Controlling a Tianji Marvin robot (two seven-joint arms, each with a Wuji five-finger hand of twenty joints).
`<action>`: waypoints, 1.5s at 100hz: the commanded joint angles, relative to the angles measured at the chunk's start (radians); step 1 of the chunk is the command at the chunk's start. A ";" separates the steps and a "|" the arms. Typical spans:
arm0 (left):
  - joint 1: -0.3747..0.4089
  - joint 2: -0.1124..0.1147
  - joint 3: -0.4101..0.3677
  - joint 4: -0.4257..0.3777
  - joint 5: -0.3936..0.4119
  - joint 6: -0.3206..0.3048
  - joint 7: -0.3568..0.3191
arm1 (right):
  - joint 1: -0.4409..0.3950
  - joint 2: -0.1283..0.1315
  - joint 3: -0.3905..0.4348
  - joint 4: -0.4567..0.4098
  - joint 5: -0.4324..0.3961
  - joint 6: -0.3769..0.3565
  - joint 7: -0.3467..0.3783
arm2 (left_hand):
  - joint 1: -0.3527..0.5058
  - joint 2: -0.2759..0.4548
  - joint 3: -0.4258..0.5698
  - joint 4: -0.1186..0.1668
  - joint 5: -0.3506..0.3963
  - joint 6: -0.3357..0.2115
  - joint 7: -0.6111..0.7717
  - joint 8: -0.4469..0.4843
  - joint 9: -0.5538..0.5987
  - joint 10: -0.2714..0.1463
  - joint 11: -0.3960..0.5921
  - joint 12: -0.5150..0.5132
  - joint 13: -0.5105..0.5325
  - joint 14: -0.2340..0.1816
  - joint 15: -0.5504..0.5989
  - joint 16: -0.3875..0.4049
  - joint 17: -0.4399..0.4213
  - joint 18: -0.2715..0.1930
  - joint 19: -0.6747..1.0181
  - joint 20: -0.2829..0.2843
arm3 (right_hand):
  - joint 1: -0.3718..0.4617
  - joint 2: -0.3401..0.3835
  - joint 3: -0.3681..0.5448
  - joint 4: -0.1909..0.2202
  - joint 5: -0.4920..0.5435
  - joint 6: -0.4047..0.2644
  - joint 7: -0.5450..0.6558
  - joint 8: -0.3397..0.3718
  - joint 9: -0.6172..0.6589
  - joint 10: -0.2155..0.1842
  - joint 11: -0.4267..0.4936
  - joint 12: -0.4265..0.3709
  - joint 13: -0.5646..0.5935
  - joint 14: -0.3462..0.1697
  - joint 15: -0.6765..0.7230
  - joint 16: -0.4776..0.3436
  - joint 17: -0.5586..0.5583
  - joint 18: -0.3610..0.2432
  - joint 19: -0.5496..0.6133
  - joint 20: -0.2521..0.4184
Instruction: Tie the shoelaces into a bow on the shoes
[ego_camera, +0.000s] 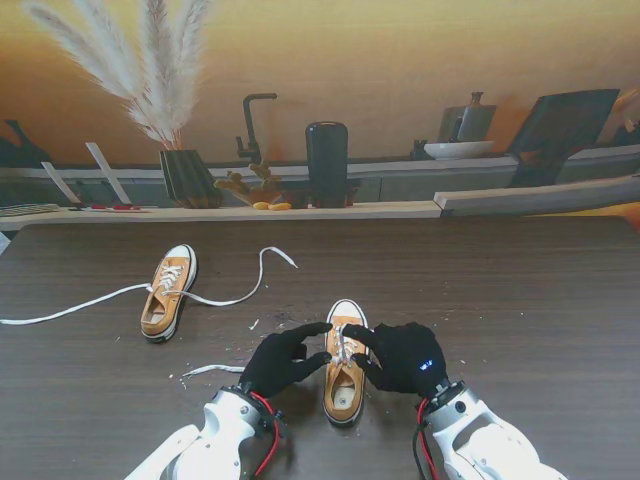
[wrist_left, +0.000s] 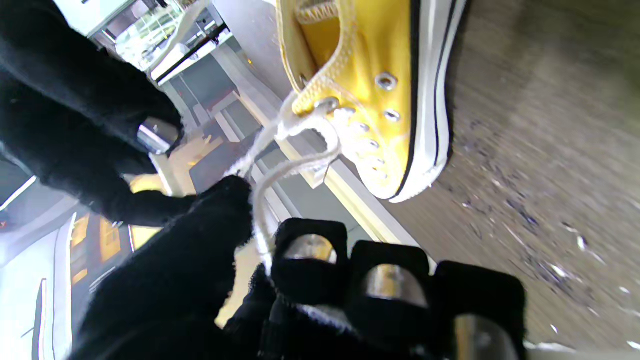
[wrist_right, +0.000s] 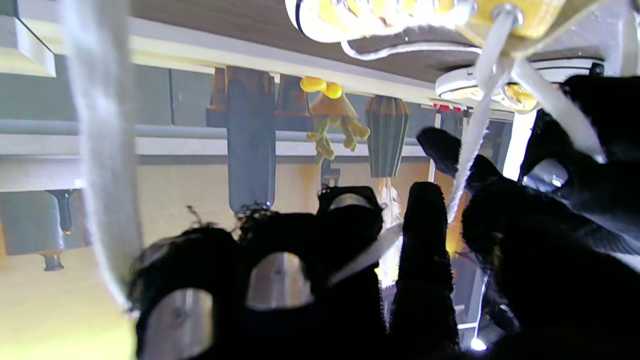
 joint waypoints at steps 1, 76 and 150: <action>-0.021 -0.008 0.012 0.002 -0.009 -0.006 -0.026 | -0.004 0.002 0.001 -0.009 -0.009 -0.006 0.012 | -0.020 -0.024 0.022 -0.023 -0.018 0.037 -0.020 -0.025 0.027 0.016 0.012 -0.010 0.031 -0.048 0.042 0.018 0.035 -0.194 0.257 -0.009 | 0.046 0.005 0.040 0.007 0.001 -0.028 0.002 0.002 0.004 0.014 0.026 -0.011 0.027 0.023 0.005 -0.015 0.013 0.011 0.220 -0.001; -0.123 -0.001 0.086 0.073 -0.092 -0.059 -0.138 | 0.030 -0.013 -0.014 0.029 0.026 0.009 -0.084 | 0.164 0.012 -0.226 -0.036 0.148 -0.183 0.565 0.183 0.008 0.027 0.004 0.004 0.032 -0.042 0.031 0.022 0.034 -0.194 0.257 -0.039 | 0.072 -0.002 0.054 0.003 -0.037 -0.072 0.026 0.011 -0.068 0.022 -0.011 -0.031 0.027 0.036 -0.040 -0.034 0.010 0.020 0.188 -0.008; -0.068 0.016 0.052 0.031 -0.068 -0.080 -0.160 | 0.248 -0.113 -0.215 0.228 0.289 0.167 -0.146 | 0.160 0.019 -0.226 -0.034 0.132 -0.165 0.594 0.169 0.008 0.015 -0.001 0.005 0.032 -0.041 0.025 0.021 0.032 -0.193 0.257 -0.049 | -0.043 -0.226 0.054 -0.024 0.174 0.083 0.059 0.016 0.124 -0.088 0.127 0.028 0.032 -0.101 0.103 0.077 0.036 -0.123 0.289 0.075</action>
